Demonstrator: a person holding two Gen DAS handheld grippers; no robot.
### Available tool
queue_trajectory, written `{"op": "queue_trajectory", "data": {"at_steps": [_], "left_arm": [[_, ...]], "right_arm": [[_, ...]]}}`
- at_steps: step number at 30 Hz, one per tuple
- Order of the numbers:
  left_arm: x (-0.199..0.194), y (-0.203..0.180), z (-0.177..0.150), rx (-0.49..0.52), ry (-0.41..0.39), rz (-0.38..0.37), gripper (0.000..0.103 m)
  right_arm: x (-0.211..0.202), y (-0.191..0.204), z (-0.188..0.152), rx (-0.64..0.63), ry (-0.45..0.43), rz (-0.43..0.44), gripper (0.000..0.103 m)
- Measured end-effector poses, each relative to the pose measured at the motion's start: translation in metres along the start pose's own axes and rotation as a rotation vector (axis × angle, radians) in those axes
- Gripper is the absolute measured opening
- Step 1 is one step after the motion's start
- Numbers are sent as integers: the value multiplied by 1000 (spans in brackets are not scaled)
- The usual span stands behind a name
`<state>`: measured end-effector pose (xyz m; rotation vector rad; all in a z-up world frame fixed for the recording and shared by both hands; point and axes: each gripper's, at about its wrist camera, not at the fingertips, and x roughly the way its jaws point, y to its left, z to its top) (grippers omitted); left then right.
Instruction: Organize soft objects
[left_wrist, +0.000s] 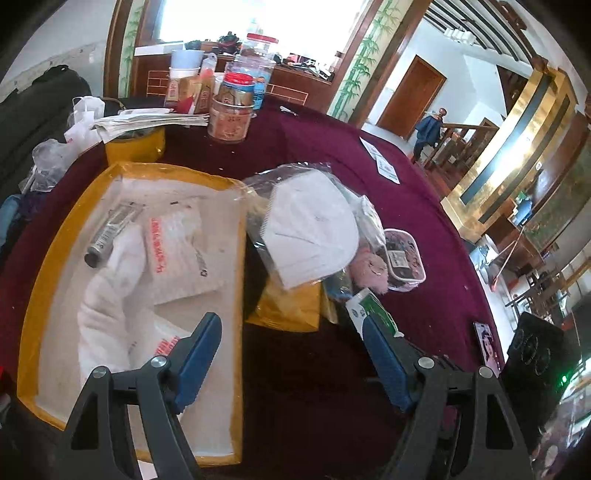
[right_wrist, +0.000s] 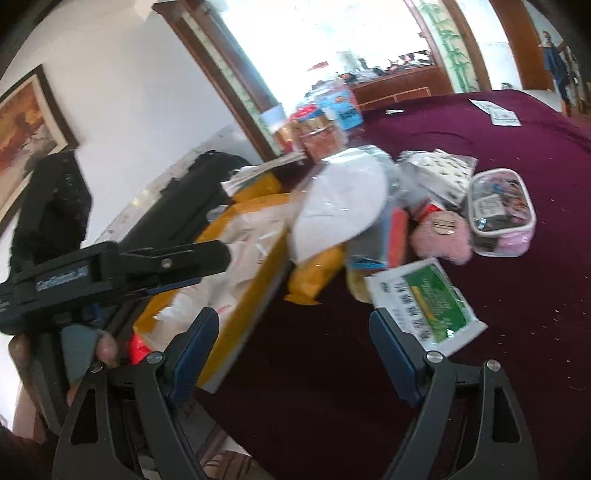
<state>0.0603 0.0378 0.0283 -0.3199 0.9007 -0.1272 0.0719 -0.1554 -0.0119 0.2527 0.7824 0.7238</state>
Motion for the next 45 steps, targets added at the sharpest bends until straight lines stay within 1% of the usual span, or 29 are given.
{"op": "queue_trajectory", "data": {"at_steps": [2, 6, 11, 14, 17, 21, 23, 28, 31, 32, 35, 38, 40, 41, 43, 45], "left_arm": [[0, -2, -3, 3, 6, -1, 82], [0, -5, -4, 9, 8, -10, 82], [0, -1, -6, -2, 5, -9, 82], [5, 4, -6, -13, 14, -9, 82], [7, 7, -6, -40, 19, -29, 82], [11, 2, -3, -37, 27, -39, 82], [11, -1, -3, -29, 26, -45, 82], [12, -6, -5, -10, 36, -40, 82], [10, -4, -4, -20, 39, -30, 82], [9, -4, -2, -22, 41, -26, 82], [3, -1, 4, -36, 23, -18, 82], [5, 0, 11, -43, 23, -21, 83], [10, 0, 17, -40, 30, -19, 83], [13, -1, 21, -38, 31, -22, 83], [21, -2, 31, -32, 43, -19, 83], [31, -3, 41, -26, 65, -34, 83]], "right_arm": [[0, -5, 1, 14, 7, -19, 83], [3, -19, 1, 63, 37, -16, 83], [-1, -29, 6, 53, 10, -73, 83], [1, -39, 6, 65, 15, -90, 83], [1, -46, 3, 65, 21, -115, 83], [0, -54, 2, 67, 39, -159, 83], [1, -58, 5, 67, 45, -168, 83], [11, -76, 16, 72, 91, -194, 83], [24, -85, 19, 98, 155, -158, 83], [25, -84, 19, 87, 154, -166, 83], [33, -72, 18, 27, 180, -232, 83], [39, -62, 16, -31, 195, -294, 83], [40, -58, 13, -58, 199, -319, 79], [39, -57, 12, -68, 201, -327, 75], [37, -57, 10, -71, 193, -349, 74], [37, -57, 10, -75, 190, -356, 72]]}}
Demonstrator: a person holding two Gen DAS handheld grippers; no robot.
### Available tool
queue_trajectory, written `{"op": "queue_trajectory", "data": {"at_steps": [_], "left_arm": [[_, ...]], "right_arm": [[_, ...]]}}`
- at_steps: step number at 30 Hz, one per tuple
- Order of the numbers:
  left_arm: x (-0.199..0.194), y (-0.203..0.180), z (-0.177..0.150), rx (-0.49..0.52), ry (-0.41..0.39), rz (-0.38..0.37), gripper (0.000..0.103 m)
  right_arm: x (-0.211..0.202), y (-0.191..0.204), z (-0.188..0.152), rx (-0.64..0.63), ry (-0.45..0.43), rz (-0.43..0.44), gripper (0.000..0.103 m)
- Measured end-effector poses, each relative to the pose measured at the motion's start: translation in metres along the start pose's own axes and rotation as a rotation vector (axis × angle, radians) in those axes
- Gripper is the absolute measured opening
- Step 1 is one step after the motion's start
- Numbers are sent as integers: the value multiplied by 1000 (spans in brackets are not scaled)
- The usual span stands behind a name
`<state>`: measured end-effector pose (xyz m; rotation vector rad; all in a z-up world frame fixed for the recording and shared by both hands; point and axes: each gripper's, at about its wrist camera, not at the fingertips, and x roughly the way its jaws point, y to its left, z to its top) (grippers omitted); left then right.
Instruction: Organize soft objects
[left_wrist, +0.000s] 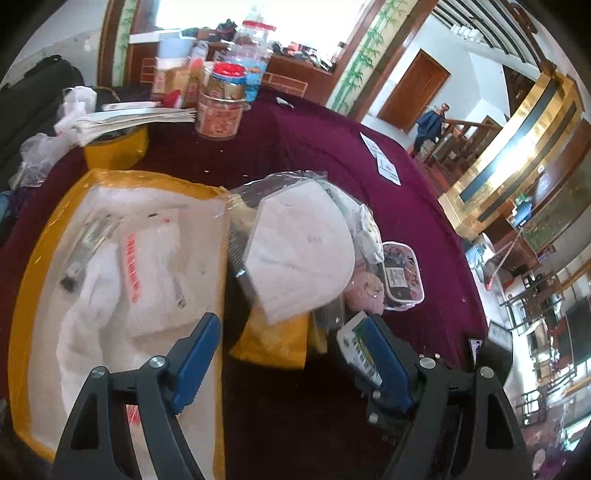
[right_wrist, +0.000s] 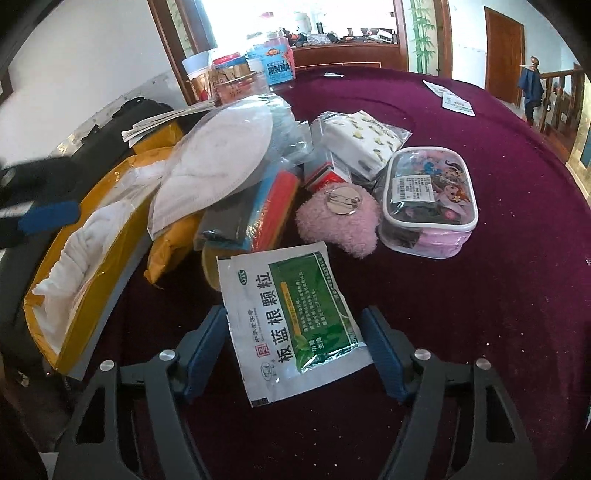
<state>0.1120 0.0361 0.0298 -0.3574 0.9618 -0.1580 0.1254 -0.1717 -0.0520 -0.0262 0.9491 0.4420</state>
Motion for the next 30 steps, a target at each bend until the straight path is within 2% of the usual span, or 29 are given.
{"op": "queue_trajectory", "data": {"at_steps": [5, 7, 9, 11, 13, 15, 17, 21, 23, 25, 26, 27, 28, 29, 30], "left_arm": [[29, 10, 26, -48, 57, -26, 83], [41, 15, 34, -75, 95, -49, 83], [49, 22, 33, -124, 155, -82, 83], [47, 24, 27, -156, 163, -130, 83], [46, 23, 21, -159, 163, -118, 83], [50, 24, 19, -166, 172, -85, 83], [56, 26, 19, -178, 184, -74, 83], [56, 25, 27, -194, 146, -74, 83], [61, 26, 29, -206, 161, -67, 78], [62, 23, 31, -196, 161, -76, 68], [63, 23, 31, -195, 165, -77, 51], [65, 25, 31, -203, 173, -77, 40], [67, 27, 30, -207, 183, -79, 23], [68, 29, 30, -208, 186, -81, 16], [66, 32, 28, -216, 179, -81, 12]], "right_arm": [[-1, 1, 0, -6, -10, -8, 66], [-2, 2, -1, -12, -19, -12, 53], [-5, 4, -2, -17, -36, -29, 52], [-4, 3, -3, -14, -35, -37, 51], [-5, 4, -4, -24, -40, -34, 49], [-5, 6, -4, -30, -45, -38, 30], [-7, 4, -4, -21, -55, -47, 30], [-8, 1, -3, -7, -59, -42, 30], [-8, 2, -4, -10, -61, -46, 30], [-9, 1, -4, -4, -64, -33, 34], [-10, -1, -5, 1, -64, -22, 41], [-10, -2, -4, 8, -59, -2, 56], [-10, -4, -4, 10, -56, 19, 64], [-11, -5, -4, 16, -59, 38, 79], [-13, -7, -4, 28, -70, 58, 83]]}}
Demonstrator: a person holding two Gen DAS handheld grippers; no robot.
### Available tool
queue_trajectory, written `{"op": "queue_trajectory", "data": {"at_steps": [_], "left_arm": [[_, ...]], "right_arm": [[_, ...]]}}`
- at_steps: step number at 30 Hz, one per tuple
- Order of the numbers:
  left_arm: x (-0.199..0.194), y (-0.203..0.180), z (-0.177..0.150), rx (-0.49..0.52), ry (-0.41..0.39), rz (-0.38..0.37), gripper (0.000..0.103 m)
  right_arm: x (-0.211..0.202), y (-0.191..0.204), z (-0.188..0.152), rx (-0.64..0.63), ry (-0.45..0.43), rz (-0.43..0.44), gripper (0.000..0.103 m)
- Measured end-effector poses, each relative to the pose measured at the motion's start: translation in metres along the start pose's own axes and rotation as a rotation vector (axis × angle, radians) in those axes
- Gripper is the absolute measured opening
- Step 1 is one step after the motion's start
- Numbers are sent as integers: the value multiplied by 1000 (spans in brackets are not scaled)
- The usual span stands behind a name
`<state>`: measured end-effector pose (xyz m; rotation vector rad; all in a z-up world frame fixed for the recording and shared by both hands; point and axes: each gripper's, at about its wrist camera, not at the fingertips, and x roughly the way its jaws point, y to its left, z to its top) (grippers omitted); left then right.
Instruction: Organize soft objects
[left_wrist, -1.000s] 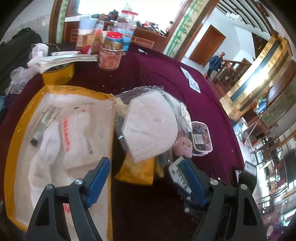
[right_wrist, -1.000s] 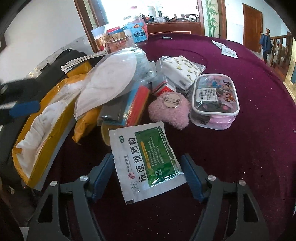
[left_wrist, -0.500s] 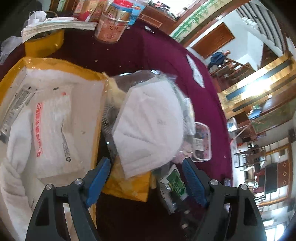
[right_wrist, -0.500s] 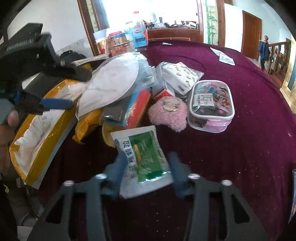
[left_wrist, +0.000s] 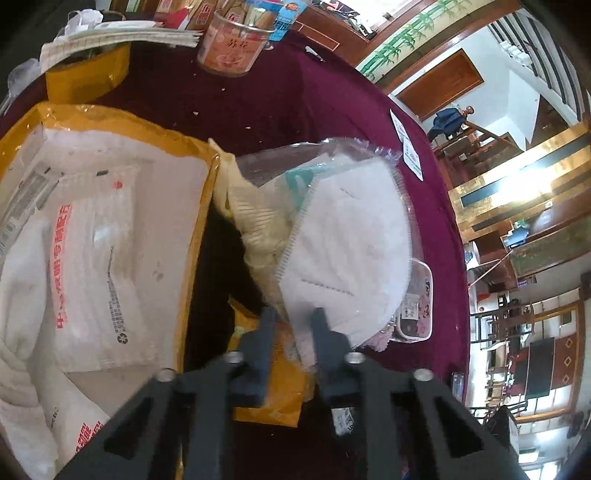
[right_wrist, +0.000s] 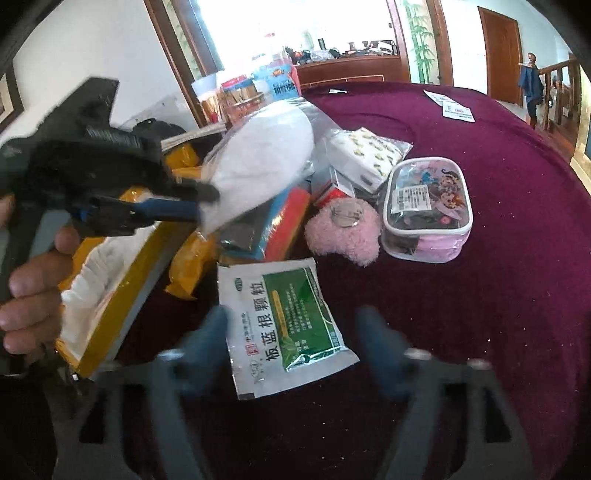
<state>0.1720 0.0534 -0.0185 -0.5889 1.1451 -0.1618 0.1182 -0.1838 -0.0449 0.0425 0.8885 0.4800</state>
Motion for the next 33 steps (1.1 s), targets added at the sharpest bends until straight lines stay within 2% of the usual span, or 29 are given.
{"op": "queue_trajectory", "data": {"at_steps": [2, 5, 7, 8, 10, 12, 14, 17, 21, 26, 31, 33], "left_arm": [[-7, 2, -4, 8, -23, -6, 4], [-21, 0, -10, 29, -70, -8, 1], [-25, -1, -11, 31, -81, -32, 0], [-30, -3, -14, 40, -91, -40, 0], [-33, -6, -18, 58, -107, -36, 0], [-38, -8, -26, 64, -114, -58, 0], [-40, -9, -32, 65, -121, -59, 0], [-42, -7, -44, 62, -99, -87, 0], [-48, 0, -60, 52, -70, -132, 0], [-43, 10, -79, 37, 24, -201, 0], [-38, 9, -96, 68, 89, -204, 0], [-34, 9, -98, 77, 90, -189, 0]], "right_arm": [[-2, -1, 1, 2, -7, 17, 83], [4, 1, 2, -19, 31, 25, 83], [13, 6, 1, -51, 77, -17, 73], [13, 9, 1, -65, 77, -41, 67], [14, 12, -1, -84, 76, -72, 62], [12, 13, -3, -87, 68, -89, 53], [9, 12, -5, -78, 56, -100, 49], [7, 12, -7, -75, 46, -109, 44], [0, 8, -8, -48, 23, -96, 42], [-16, 0, -10, -3, -19, -77, 42], [-30, -12, -7, 80, -71, -107, 42], [-31, -17, -6, 107, -77, -116, 42]]}}
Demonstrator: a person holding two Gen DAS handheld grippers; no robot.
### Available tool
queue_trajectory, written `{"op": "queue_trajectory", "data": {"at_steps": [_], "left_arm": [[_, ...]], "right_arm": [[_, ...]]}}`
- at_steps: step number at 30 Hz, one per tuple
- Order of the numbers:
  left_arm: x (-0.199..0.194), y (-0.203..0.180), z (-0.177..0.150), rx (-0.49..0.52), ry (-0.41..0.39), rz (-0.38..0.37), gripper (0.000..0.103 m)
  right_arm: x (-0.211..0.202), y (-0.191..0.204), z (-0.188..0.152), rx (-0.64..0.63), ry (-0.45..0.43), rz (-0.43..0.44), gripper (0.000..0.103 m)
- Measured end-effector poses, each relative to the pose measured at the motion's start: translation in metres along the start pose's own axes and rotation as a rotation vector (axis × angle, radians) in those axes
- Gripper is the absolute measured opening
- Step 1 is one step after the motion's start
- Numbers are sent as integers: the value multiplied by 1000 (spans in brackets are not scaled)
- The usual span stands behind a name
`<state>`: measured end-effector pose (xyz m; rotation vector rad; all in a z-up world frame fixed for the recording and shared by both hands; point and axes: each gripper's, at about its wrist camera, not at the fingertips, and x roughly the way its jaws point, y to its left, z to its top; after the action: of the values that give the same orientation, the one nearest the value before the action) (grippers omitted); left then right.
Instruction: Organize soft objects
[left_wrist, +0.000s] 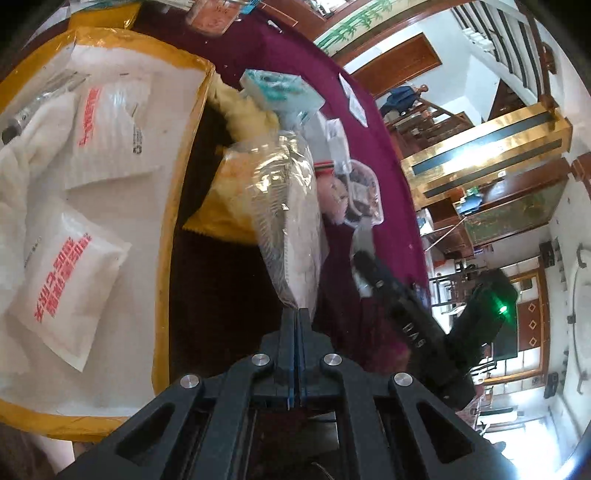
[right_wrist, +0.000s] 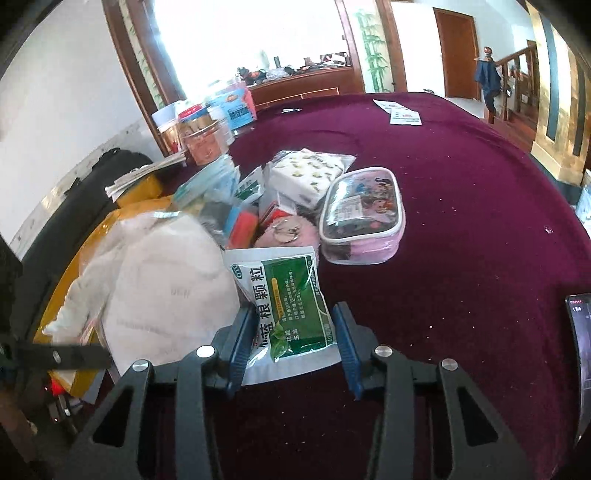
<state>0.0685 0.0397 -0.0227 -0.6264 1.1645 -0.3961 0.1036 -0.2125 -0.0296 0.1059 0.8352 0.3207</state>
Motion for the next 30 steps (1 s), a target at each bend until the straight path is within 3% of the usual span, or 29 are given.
{"op": "queue_trajectory", "data": {"at_steps": [3, 5, 7, 11, 14, 18, 20, 21, 30], "left_arm": [[10, 1, 1, 2, 13, 27, 4], [14, 0, 3, 5, 1, 41, 25], [19, -1, 5, 8, -5, 45, 27], [24, -7, 8, 33, -7, 52, 47], [32, -12, 11, 44, -17, 75, 52], [38, -16, 9, 63, -35, 121, 48], [38, -14, 6, 57, -39, 147, 20], [37, -12, 5, 53, -35, 150, 12], [-4, -11, -2, 73, -76, 26, 1]], "right_arm": [[0, -3, 3, 18, 2, 14, 42], [4, -1, 2, 14, 18, 43, 42], [9, 5, 0, -4, 36, 59, 43], [17, 14, -4, -29, 55, 63, 43], [21, 15, -6, -33, 77, 58, 43], [22, 8, -7, -1, 88, 78, 43], [22, 5, -7, 9, 92, 90, 43], [21, 5, -8, 10, 91, 93, 43], [14, 0, -6, 38, 47, 120, 43]]}}
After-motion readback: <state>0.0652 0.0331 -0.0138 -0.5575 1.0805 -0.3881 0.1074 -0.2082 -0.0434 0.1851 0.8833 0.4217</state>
